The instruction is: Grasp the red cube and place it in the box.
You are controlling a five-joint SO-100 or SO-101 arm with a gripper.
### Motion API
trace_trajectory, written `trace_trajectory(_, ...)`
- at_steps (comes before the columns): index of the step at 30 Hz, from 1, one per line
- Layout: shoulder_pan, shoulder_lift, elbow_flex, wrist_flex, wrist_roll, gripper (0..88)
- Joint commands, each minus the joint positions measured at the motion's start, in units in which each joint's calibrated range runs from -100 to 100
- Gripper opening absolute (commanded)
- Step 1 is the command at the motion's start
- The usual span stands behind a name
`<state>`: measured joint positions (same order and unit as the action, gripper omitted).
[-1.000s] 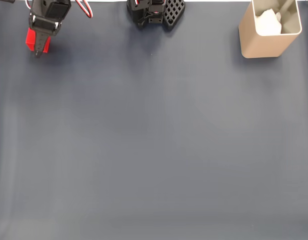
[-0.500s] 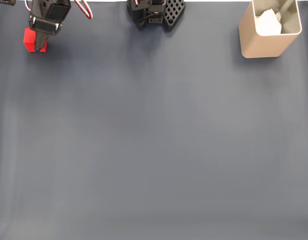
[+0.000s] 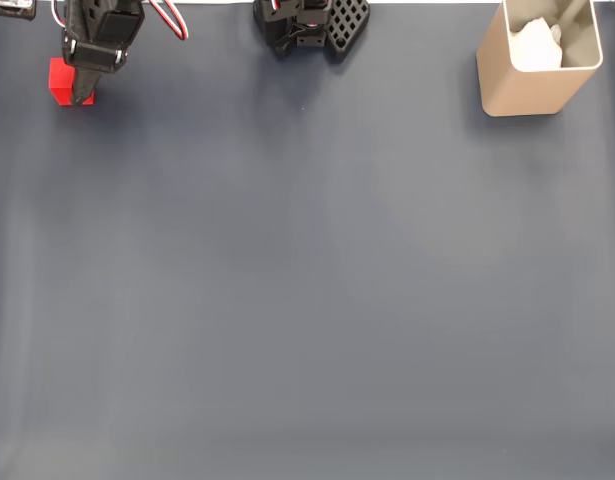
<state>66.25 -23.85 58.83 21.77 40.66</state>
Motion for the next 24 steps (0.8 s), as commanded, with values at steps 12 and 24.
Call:
trace_trajectory(12, -4.9, -1.7, -10.6, 14.5, 1.6, 3.3)
trace_trajectory(24, -13.5, -1.1, -26.4, 30.7, 3.9, 2.2)
